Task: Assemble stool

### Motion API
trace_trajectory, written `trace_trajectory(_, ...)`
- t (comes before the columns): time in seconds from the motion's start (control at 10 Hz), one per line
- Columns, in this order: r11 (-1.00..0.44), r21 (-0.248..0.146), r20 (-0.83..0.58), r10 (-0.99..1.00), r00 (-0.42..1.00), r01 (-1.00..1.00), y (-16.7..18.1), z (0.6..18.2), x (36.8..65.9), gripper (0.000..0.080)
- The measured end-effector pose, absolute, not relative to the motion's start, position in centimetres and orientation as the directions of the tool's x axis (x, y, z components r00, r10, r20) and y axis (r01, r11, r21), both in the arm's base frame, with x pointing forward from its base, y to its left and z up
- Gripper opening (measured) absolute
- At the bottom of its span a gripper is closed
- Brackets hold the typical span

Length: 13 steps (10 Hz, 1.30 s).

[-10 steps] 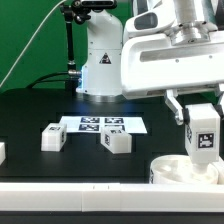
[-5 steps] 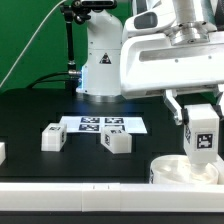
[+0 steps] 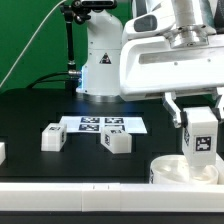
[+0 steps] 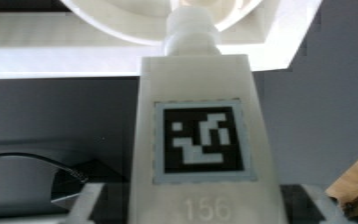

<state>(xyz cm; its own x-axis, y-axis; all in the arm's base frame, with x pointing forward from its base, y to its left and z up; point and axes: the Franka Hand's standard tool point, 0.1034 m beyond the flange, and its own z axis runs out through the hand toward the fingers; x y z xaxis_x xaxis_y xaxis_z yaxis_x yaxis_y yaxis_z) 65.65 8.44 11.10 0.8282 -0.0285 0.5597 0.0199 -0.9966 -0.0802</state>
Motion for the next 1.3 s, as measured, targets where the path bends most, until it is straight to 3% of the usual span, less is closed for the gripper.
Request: trace_trajectory(1.3, -0.996, -0.070, 0.544, 0.006, 0.839, 0.053, 10.0, 9.3, 64.9, 0.0340)
